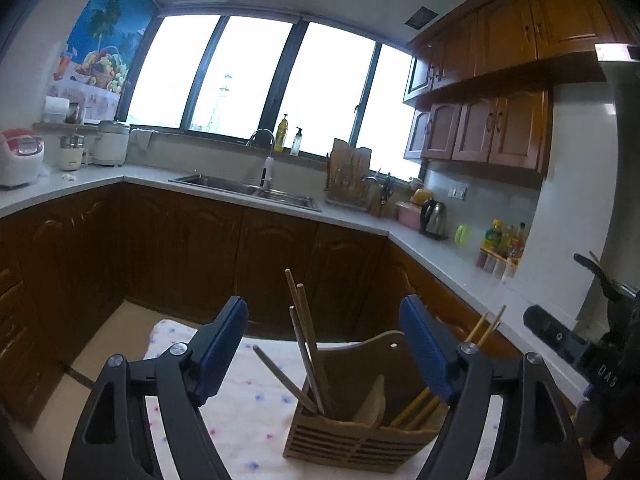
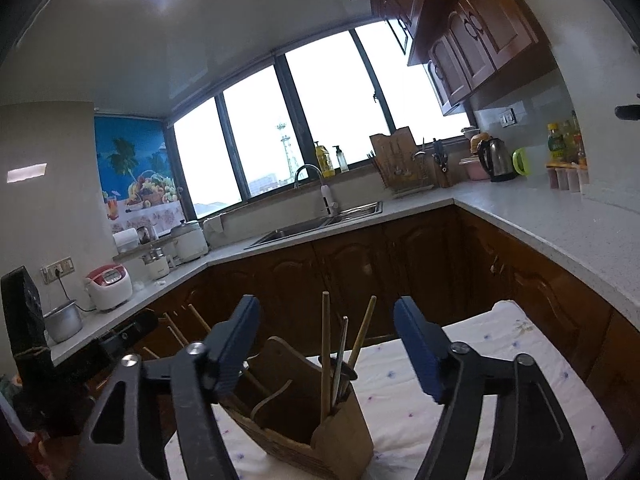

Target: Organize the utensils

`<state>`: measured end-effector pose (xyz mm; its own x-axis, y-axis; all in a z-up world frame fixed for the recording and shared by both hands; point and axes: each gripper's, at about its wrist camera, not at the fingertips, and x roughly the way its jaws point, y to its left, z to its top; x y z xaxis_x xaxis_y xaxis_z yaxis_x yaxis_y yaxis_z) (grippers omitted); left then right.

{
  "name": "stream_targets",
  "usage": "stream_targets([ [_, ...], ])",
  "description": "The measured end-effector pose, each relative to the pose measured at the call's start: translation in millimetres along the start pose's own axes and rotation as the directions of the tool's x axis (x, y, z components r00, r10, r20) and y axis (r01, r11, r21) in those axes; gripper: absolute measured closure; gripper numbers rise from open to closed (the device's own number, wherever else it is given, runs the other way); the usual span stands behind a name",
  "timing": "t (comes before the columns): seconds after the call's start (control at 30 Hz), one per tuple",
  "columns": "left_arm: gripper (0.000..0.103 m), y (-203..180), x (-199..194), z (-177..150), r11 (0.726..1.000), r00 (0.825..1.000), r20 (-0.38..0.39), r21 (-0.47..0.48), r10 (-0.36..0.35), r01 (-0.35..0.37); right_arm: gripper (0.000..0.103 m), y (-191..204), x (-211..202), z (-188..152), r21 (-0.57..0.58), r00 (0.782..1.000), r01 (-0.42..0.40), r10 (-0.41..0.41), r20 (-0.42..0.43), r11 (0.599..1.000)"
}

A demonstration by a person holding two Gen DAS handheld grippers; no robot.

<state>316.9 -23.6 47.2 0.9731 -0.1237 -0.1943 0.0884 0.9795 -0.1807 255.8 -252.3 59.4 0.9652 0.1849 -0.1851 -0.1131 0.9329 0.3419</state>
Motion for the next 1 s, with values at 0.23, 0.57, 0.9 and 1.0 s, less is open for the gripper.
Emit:
stream_targets([
  [0.23,0.01,6.2,-31.9,-19.8,0.999,1.0,-0.005,-0.033,0.001,-0.002,0.018,0.3,-14.8,-13.2,0.012,1.0,-0.013,0.014,-0.025,1.0],
  [0.57,0.001,9.6,-79.2,-37.3,0.999,0.998,-0.046,-0.014,0.036,-0.037,0.009,10.4,-42.5,-28.3,0.014,0.998,-0.038,0.039,-0.046,0.999],
  [0.9,0.001,32.0,-124.0,-41.5,0.995,0.993,-0.103,-0.076,0.054,-0.062,0.008,24.9,-80.1,-42.2,0.001,0.997,-0.052,0.052,-0.057,0.999],
  [1.0,0.001,30.9,-143.6,-41.6,0.995,0.993,-0.097,-0.062,0.069,-0.075,0.007,29.6,-92.8,-47.2,-0.005,0.997,-0.057,0.057,-0.061,0.998],
])
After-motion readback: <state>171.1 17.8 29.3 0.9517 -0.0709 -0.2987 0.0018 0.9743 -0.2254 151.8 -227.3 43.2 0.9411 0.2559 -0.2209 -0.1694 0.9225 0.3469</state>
